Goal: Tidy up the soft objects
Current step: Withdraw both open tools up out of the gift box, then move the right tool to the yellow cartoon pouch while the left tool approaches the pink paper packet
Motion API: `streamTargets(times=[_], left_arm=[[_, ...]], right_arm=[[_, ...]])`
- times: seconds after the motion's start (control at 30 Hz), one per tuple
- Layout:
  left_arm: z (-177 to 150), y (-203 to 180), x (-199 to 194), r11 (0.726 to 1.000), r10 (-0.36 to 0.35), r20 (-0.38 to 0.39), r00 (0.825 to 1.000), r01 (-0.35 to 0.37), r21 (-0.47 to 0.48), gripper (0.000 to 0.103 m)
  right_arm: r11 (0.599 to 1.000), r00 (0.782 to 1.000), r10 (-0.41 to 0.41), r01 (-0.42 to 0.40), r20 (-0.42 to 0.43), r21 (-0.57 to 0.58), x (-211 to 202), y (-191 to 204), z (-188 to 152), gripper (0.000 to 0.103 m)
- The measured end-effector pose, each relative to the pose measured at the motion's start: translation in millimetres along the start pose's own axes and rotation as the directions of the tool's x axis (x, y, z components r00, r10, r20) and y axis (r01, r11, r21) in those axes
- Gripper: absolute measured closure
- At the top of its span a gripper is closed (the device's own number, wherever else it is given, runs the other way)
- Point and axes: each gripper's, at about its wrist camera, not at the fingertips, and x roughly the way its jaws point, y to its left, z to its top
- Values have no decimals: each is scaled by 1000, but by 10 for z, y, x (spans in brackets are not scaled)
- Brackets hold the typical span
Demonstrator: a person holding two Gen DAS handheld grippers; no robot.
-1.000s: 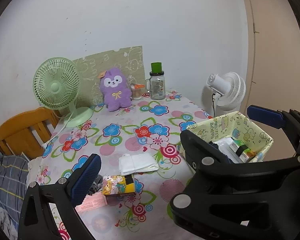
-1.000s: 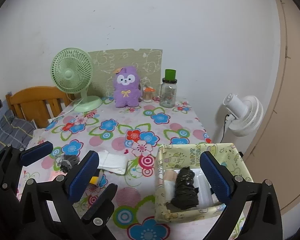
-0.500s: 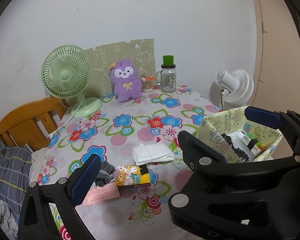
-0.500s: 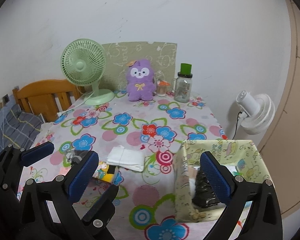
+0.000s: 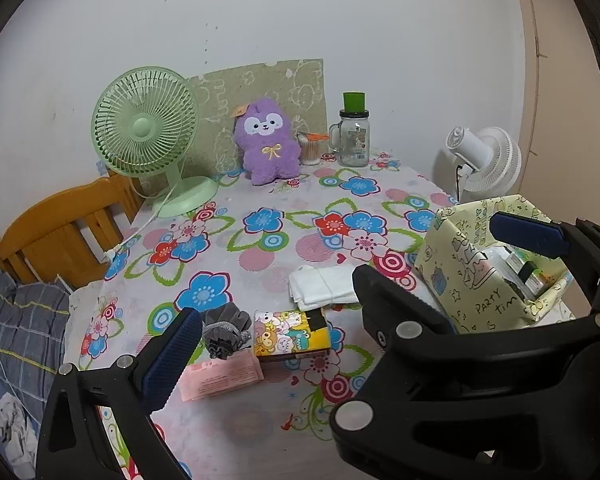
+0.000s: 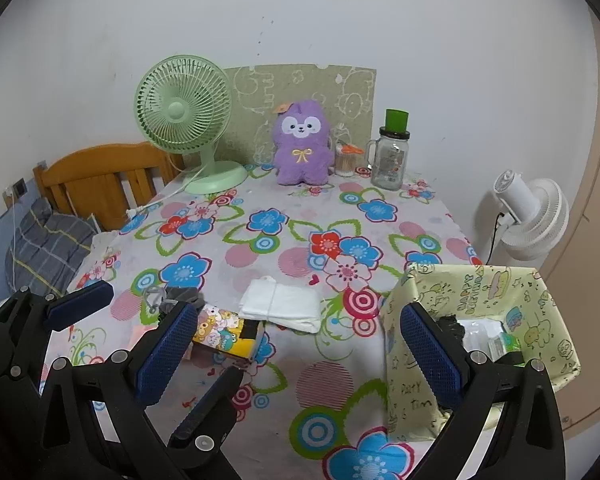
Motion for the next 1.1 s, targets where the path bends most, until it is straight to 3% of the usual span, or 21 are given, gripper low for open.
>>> streamTargets(times=[1.1], left_arm=[[-381,547,699,997,32,-154,988,-42,-65,0]], right_arm=[[999,993,7,-11,-116,-33,802,360,-243,1]])
